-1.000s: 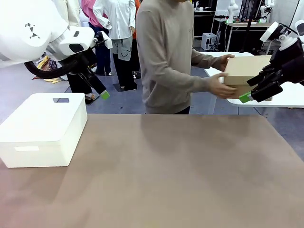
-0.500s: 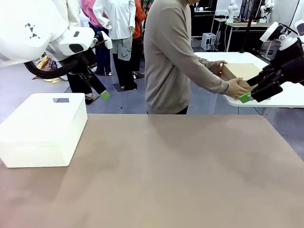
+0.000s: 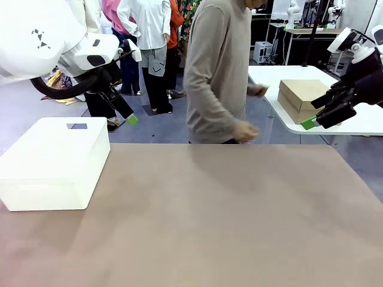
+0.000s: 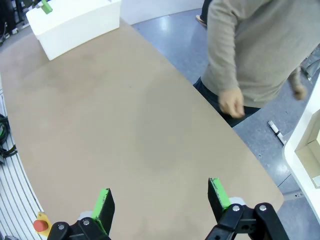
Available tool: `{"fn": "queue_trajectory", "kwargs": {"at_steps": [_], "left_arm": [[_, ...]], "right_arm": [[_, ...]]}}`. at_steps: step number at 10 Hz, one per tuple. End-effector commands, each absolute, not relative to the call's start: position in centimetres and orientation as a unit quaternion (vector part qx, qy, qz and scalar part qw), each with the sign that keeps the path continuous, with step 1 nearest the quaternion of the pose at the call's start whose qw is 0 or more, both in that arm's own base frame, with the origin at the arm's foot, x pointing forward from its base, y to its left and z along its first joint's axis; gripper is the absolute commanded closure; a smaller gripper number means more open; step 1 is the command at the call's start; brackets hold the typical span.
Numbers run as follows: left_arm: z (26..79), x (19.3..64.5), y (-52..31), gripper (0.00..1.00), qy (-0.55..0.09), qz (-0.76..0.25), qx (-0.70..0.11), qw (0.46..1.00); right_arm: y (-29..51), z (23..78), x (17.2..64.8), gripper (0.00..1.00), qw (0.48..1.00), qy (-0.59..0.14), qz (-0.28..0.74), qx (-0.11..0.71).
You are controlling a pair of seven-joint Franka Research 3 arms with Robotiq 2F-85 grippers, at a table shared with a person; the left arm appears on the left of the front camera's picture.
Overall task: Pack the shoes into the box.
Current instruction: Press down on the lid of the Shoes Box.
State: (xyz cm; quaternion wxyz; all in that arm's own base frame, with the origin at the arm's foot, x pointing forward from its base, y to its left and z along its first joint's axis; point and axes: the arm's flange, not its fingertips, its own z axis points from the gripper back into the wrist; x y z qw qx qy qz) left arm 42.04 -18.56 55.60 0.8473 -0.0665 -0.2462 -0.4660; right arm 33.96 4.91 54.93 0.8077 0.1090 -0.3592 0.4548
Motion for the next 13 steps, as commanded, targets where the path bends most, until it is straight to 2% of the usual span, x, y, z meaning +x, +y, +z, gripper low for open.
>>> {"fn": "queue_trajectory", "kwargs": {"at_steps": [1,13], "left_arm": [[55.71,41.97,-18.18,0.00,-0.244,-0.471,-0.064,0.845],[55.71,41.97,-18.18,0.00,-0.244,-0.471,-0.064,0.845]], "right_arm": [[5.07,54.79,33.92,0.00,0.814,-0.359,0.444,0.105],[5.07,54.79,33.92,0.00,0.814,-0.359,0.444,0.105]]}}
